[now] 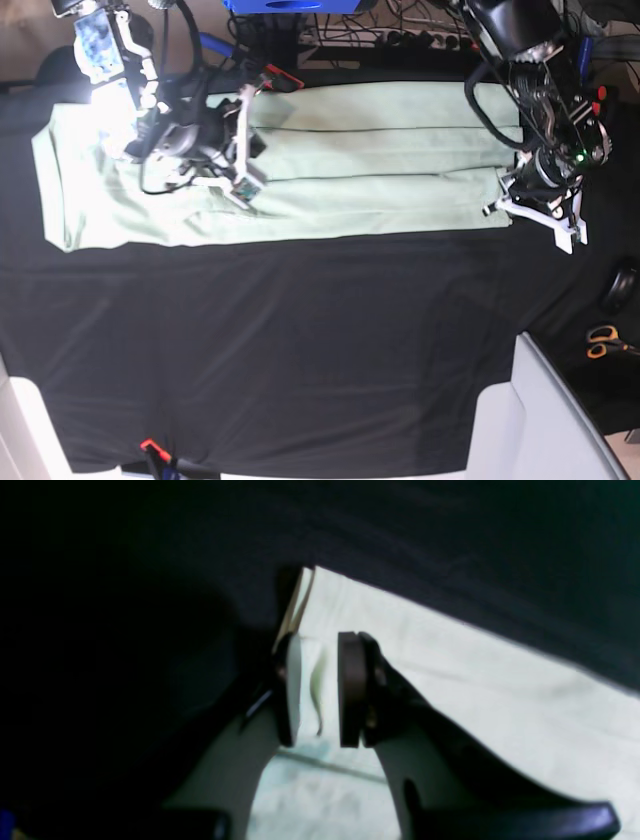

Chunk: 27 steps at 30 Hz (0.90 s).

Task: Fold the T-shirt properly
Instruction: 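Move the left gripper to the shirt's hem-end edge and grasp it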

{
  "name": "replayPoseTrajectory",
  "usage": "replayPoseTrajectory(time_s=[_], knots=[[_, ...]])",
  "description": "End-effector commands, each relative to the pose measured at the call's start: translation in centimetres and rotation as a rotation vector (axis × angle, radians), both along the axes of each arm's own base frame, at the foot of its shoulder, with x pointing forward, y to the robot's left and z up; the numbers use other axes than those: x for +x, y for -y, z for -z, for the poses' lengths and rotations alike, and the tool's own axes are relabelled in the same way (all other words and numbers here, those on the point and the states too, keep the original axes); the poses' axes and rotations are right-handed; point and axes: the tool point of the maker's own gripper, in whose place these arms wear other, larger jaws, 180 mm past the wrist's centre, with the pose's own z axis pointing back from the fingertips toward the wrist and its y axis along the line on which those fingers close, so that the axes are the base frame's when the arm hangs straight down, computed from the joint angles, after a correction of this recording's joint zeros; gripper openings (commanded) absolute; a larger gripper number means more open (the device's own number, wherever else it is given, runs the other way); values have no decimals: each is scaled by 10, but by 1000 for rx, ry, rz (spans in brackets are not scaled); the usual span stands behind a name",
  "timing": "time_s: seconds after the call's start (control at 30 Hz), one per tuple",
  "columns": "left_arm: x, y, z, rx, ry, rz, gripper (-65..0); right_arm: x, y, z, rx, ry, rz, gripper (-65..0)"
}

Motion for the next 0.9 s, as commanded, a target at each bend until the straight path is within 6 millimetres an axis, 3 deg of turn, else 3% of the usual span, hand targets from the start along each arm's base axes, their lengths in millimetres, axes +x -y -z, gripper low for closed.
replayPoseTrajectory(time_s=[0.0,0.13,0.27,0.67,0.87], knots=[[15,1,-10,9,41,8,-537,10,-1,-9,27,36,14,-650],[29,16,-3,-12,27,36,-537,11,15,-6,13,29,61,-650],[31,24,4,-27,13,52,-537,9,17,-5,10,22,68,-650],[8,17,29,17,-96,59,-537,3,12,-5,50,32,77,-650],[-16,11,36,41,-138,63,-537,3,12,-5,51,33,77,-650]])
